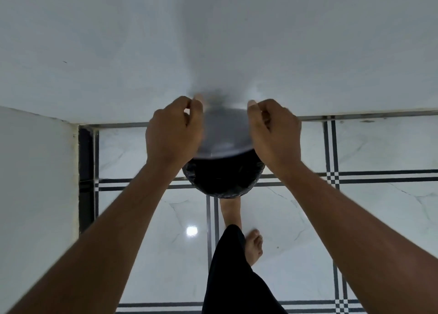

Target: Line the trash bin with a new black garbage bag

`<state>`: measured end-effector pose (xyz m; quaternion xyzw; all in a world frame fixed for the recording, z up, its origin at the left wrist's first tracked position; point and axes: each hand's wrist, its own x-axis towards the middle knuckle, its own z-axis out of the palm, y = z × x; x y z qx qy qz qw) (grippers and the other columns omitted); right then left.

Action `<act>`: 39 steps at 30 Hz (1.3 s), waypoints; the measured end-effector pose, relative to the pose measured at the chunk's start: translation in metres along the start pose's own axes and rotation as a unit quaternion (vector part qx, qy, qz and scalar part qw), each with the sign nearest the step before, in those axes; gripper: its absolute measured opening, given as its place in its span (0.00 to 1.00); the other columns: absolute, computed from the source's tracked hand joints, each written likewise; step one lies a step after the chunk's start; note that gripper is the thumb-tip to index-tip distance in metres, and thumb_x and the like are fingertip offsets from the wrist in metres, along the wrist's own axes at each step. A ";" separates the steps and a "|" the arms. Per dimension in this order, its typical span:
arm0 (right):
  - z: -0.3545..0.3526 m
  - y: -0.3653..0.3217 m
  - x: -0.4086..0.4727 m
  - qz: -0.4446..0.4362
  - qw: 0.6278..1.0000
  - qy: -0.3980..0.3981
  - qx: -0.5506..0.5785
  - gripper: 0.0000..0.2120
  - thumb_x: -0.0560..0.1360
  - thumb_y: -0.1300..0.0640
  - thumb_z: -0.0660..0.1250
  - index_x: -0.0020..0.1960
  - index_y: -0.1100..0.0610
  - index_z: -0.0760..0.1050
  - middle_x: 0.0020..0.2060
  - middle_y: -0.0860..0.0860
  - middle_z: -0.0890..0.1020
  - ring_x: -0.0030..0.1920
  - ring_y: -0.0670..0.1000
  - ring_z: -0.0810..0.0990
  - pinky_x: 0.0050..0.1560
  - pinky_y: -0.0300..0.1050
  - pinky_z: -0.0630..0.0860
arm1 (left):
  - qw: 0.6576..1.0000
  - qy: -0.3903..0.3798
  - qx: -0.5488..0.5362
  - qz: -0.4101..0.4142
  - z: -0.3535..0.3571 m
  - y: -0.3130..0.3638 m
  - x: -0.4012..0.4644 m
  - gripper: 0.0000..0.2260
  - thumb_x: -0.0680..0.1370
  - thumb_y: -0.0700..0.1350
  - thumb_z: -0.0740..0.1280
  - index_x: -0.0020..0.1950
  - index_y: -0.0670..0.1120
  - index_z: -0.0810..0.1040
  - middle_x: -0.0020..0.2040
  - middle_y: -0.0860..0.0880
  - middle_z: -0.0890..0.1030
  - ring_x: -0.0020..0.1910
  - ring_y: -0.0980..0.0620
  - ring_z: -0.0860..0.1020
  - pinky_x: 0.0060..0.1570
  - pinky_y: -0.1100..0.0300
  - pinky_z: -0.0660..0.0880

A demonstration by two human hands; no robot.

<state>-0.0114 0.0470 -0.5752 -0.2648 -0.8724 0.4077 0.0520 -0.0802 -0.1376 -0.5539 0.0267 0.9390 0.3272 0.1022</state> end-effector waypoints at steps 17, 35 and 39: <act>0.112 0.153 -0.029 -0.047 0.962 -0.178 -0.201 0.40 0.81 0.30 0.59 0.86 0.51 0.65 0.85 0.60 0.64 0.84 0.67 0.63 0.81 0.65 0.66 | 0.980 -0.146 0.110 -0.078 0.159 -0.134 -0.046 0.35 0.82 0.66 0.59 0.86 0.53 0.58 0.87 0.42 0.55 0.85 0.37 0.55 0.81 0.36 0.58; 0.093 0.155 -0.030 0.045 0.965 -0.185 -0.180 0.41 0.77 0.29 0.60 0.85 0.46 0.64 0.85 0.55 0.65 0.83 0.61 0.65 0.81 0.66 0.66 | 0.972 -0.192 0.134 -0.019 0.154 -0.119 -0.027 0.39 0.82 0.69 0.61 0.87 0.50 0.57 0.86 0.43 0.58 0.84 0.39 0.59 0.79 0.37 0.63; 0.062 0.129 -0.013 0.078 0.986 -0.139 -0.050 0.31 0.80 0.35 0.66 0.78 0.47 0.74 0.72 0.48 0.81 0.72 0.56 0.78 0.72 0.56 0.76 | 0.986 -0.139 0.092 0.006 0.124 -0.081 -0.027 0.33 0.84 0.62 0.65 0.85 0.49 0.62 0.82 0.47 0.67 0.79 0.42 0.69 0.74 0.41 0.70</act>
